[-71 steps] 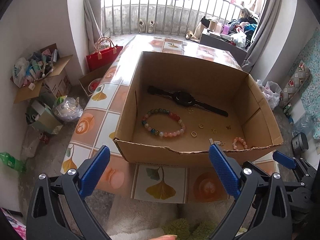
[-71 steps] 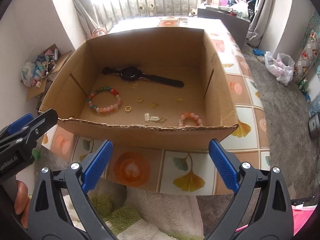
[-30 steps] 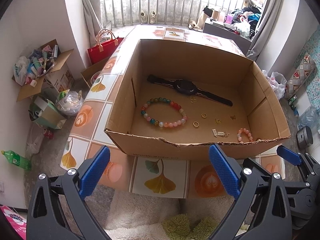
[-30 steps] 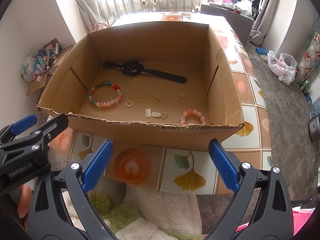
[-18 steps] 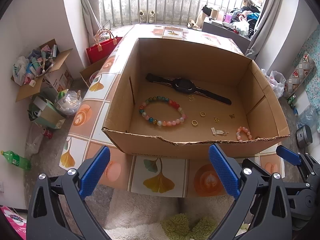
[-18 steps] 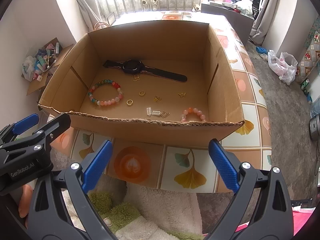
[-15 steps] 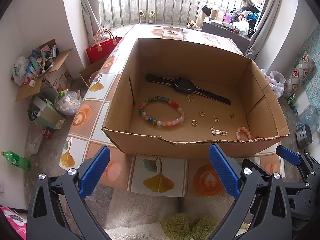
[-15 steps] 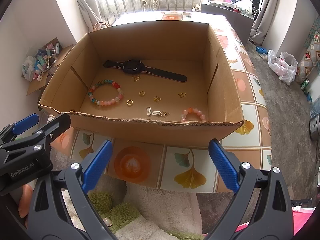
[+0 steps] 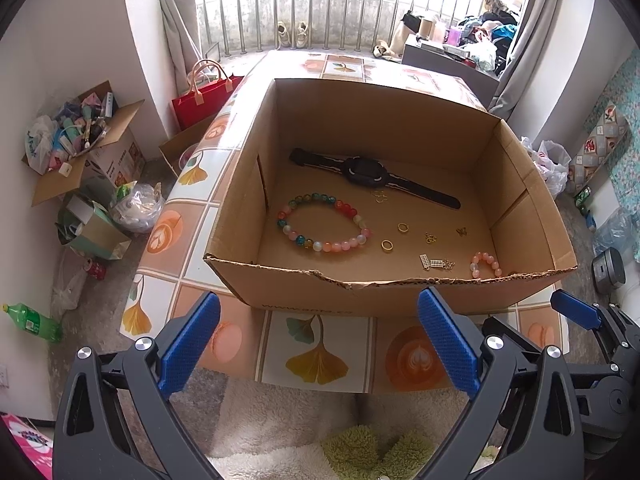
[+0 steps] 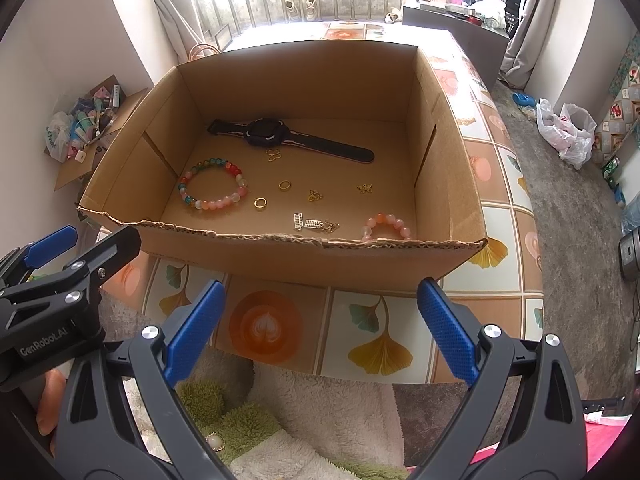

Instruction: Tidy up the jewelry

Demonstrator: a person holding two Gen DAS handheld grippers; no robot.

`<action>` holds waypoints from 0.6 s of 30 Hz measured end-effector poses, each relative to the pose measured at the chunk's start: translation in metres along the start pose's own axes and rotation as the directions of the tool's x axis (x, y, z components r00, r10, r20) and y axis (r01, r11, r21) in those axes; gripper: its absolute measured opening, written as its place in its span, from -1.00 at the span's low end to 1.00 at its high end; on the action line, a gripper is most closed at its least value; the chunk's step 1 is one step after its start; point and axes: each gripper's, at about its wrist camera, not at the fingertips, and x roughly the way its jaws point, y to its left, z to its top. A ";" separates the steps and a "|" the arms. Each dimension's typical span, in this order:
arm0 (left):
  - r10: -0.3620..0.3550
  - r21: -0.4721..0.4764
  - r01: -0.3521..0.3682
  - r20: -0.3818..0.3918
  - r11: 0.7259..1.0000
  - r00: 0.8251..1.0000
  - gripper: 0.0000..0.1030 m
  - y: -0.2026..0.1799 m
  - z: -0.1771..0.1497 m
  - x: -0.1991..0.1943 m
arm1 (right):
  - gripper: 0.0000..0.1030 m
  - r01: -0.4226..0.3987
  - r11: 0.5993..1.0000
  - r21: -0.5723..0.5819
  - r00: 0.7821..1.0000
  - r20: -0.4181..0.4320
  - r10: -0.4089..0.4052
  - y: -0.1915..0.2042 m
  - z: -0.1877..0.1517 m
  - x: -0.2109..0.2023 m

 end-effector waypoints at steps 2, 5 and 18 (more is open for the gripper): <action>-0.002 -0.001 0.002 -0.002 1.000 1.000 0.87 0.000 0.000 0.000 | 0.80 -0.001 1.000 -0.001 1.000 -0.001 0.001 0.000 0.000 0.000; -0.002 0.001 0.002 -0.001 1.000 1.000 0.87 0.000 0.000 -0.001 | 0.80 -0.002 1.000 -0.002 1.000 -0.002 0.002 0.000 -0.001 0.000; 0.000 0.002 0.000 0.001 1.000 1.000 0.87 0.000 0.001 -0.001 | 0.80 -0.008 1.000 -0.004 1.000 -0.004 0.008 -0.002 0.000 0.000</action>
